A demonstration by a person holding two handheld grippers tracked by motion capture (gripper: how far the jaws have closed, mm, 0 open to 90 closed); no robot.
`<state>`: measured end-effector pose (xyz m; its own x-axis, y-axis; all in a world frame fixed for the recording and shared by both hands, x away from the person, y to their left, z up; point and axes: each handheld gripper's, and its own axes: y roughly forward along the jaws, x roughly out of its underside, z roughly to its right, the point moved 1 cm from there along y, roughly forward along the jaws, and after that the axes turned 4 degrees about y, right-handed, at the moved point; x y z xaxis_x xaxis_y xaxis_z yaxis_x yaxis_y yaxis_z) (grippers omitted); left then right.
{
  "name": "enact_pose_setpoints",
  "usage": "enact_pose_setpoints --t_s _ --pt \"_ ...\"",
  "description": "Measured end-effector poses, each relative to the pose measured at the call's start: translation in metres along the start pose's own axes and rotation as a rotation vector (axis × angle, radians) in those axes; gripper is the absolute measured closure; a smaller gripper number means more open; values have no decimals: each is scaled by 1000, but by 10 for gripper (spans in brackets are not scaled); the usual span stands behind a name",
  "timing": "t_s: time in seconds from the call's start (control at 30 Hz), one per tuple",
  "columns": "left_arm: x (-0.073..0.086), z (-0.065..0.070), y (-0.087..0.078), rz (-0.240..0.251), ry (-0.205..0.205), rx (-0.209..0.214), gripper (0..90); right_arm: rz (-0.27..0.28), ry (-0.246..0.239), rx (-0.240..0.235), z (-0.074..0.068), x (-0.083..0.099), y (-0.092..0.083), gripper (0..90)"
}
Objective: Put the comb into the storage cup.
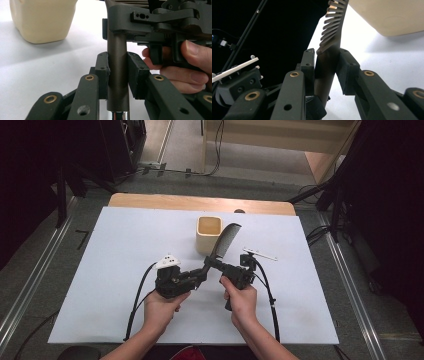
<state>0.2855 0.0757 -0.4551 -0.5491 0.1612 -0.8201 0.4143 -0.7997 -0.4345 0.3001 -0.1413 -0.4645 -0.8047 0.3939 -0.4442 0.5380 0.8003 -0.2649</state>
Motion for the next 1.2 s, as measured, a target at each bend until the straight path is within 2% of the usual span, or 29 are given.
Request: enact_pose_setpoints --t_s 0.23,0.37,0.43,0.5,0.6,0.73,0.8,0.93,1.03,1.13,1.2 --pt "-1 0 0 -6 4 11 735 -18 51 -38 2 -2 -2 696" --pt "-2 2 0 -23 43 -5 728 -26 51 -49 2 -2 -2 700" --pt "-3 2 -1 -33 49 -4 719 -30 41 -47 2 -2 -2 701" --pt "-4 2 -1 -43 45 -1 657 -32 34 -39 2 -3 -3 701" --pt "-5 0 -1 -92 46 4 542 -27 32 -33 4 -4 -4 701" --pt "-7 -4 -2 -131 29 22 439 -31 21 -23 5 -6 -6 701" --pt "-9 -5 -3 -154 31 30 428 -31 18 -19 5 -6 -7 701" --pt "-10 -6 -5 -203 47 47 408 -35 -30 -1 5 -8 -11 701" --pt "-10 -10 -5 -261 31 73 368 -40 -50 4 5 -10 -13 701" --pt "-8 -13 -8 -298 39 70 355 -39 -76 17 5 -13 -16 701" --pt "-8 -16 -11 -304 48 68 351 -46 -85 13 6 -14 -17 701"
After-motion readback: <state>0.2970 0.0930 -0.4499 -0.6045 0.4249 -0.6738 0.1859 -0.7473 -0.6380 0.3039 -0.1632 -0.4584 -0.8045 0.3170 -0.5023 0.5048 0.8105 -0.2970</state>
